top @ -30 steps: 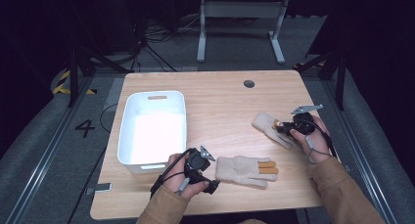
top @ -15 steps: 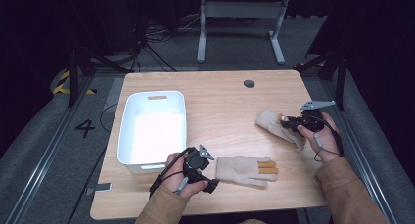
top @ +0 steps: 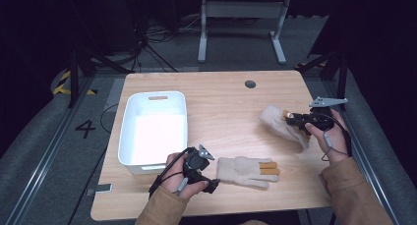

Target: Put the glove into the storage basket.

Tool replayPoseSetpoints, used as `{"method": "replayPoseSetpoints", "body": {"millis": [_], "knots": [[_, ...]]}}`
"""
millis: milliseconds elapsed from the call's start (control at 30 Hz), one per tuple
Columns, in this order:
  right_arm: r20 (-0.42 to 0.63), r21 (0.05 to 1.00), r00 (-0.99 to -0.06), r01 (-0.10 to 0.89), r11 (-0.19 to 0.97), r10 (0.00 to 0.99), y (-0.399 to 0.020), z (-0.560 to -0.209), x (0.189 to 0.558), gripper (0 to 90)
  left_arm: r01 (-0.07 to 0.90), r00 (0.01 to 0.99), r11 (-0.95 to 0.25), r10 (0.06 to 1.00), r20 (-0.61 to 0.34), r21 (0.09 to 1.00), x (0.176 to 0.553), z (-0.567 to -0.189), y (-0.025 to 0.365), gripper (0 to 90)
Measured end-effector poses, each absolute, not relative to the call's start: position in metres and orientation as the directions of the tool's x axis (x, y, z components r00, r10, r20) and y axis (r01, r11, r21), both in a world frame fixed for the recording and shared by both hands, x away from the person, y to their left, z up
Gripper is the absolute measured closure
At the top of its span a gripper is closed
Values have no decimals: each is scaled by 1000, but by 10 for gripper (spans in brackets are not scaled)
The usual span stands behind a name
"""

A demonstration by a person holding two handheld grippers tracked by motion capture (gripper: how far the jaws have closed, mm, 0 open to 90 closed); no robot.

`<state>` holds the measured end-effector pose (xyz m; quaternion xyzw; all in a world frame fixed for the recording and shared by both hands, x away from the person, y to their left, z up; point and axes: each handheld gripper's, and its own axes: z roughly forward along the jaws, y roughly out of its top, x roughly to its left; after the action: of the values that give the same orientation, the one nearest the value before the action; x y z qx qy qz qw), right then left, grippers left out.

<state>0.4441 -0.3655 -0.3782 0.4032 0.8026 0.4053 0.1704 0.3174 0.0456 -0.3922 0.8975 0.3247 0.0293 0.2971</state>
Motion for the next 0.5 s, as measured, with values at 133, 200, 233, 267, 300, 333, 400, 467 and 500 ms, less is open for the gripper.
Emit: {"method": "replayPoseSetpoints", "body": {"millis": [133,200,233,267,300,333,400,467,500], "knots": [[55,792,-623,503,345,780,-366,-372,441,683,565,787,-612,601,-139,553,317,-392,46,205],[55,788,-633,502,356,772,-365,-370,440,683,564,788,-612,599,-140,554,317,-391,46,205],[60,786,-639,504,358,767,-364,-369,439,683,564,788,-612,599,-140,554,317,-391,46,205],[65,780,-642,510,363,764,-364,-367,438,683,565,788,-612,600,-141,553,317,-391,46,206],[68,776,-649,511,369,758,-363,-366,437,683,566,787,-611,599,-144,553,317,-391,46,206],[67,774,-655,510,375,753,-362,-364,436,683,567,788,-611,599,-145,552,316,-391,46,205],[58,766,-668,506,396,742,-360,-360,434,683,565,790,-616,597,-143,549,316,-391,46,206],[52,761,-686,498,416,726,-357,-357,431,683,565,790,-617,596,-143,547,316,-391,45,206],[53,756,-692,499,424,720,-356,-356,430,683,564,791,-619,596,-142,546,316,-391,45,206]]}}
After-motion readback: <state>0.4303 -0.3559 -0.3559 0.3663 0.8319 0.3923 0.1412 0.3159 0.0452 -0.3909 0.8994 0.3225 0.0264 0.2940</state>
